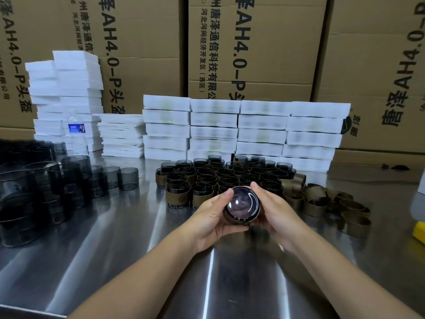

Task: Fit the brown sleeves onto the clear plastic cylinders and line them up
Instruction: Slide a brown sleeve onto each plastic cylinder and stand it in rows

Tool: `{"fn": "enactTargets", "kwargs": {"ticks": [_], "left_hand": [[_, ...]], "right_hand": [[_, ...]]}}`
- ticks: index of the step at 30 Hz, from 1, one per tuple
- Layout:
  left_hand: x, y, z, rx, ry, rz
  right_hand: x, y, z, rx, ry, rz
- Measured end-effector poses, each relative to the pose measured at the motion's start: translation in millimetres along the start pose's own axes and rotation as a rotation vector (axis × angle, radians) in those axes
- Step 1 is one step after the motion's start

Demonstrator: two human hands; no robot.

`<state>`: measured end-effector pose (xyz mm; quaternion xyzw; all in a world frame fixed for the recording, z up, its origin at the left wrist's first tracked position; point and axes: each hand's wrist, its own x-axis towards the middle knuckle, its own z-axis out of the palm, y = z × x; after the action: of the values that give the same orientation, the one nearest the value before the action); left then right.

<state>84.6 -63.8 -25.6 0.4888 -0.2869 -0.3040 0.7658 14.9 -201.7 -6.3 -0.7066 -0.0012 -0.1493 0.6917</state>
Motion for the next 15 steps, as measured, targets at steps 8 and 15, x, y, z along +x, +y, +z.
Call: {"fn": "enactTargets", "kwargs": {"ticks": [8,15], "left_hand": [[-1.4,0.7,1.2,-0.026,0.010,-0.008],[0.1,-1.9,1.9,-0.023,0.042,0.007]], "right_hand": [[1.4,4.4,-2.3,0.046,-0.041,-0.016],[0.5,3.2,-2.1,0.071,-0.007,-0.013]]}}
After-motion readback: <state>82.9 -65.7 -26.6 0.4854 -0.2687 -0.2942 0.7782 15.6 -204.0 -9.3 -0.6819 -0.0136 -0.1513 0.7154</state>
